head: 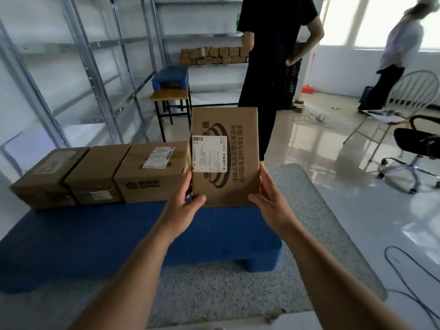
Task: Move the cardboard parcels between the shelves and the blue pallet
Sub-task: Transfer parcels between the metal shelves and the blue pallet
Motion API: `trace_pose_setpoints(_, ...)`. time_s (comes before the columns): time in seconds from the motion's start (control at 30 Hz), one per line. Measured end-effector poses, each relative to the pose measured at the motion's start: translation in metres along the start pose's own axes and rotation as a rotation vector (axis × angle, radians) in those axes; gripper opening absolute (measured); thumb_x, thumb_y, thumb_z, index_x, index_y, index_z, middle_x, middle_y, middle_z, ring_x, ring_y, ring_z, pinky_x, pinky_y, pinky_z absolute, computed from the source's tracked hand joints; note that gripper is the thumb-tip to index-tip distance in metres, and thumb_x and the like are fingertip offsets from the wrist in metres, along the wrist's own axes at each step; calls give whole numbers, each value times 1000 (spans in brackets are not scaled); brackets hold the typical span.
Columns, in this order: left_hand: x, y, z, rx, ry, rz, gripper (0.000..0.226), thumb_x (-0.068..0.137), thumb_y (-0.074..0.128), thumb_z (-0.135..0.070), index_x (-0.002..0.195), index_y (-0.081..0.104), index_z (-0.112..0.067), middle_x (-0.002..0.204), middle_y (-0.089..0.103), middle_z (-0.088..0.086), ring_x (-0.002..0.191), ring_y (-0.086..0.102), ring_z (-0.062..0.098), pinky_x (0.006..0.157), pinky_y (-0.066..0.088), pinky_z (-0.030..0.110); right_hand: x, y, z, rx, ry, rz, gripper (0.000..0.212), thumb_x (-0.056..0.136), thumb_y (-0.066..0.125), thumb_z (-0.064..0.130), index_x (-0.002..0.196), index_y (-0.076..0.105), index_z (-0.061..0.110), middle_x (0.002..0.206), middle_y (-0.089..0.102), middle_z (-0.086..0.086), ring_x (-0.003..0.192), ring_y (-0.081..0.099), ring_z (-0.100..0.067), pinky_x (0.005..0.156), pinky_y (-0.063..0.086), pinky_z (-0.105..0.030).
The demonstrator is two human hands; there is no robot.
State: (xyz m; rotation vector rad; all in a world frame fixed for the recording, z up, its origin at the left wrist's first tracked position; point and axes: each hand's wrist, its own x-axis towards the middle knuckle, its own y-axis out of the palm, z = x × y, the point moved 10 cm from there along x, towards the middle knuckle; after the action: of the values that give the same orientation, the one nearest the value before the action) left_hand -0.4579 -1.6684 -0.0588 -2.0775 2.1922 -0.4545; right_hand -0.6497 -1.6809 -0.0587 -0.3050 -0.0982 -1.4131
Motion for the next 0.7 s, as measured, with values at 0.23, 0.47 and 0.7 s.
trace_pose_setpoints(0.23, 64, 27, 22, 36, -19, 74, 71, 95, 49, -7, 139, 7, -42, 118, 28, -42, 96, 31, -40, 75, 28, -10, 53, -18, -42, 3, 85, -15, 80, 88, 40, -15, 135, 27, 49, 132, 51, 17, 124, 47, -3, 98, 44, -22)
trace_pose_setpoints(0.47, 105, 14, 71, 141, -182, -49, 56, 95, 51, -24, 145, 26, -26, 120, 42, -16, 94, 44, -14, 68, 35, -2, 98, -8, -98, -148, 258, 39, 73, 95, 48, 10, 152, 8, 32, 146, 43, 5, 129, 45, -16, 108, 36, -47)
trace_pose_setpoints(0.7, 121, -9, 107, 328, -307, -129, 55, 97, 43, -37, 146, 26, -20, 149, 34, 4, 134, 34, 17, 102, 30, 27, 126, 16, -132, -320, 380, 87, 67, 98, 45, 33, 151, 4, 35, 145, 44, 2, 123, 48, -20, 96, 38, -32)
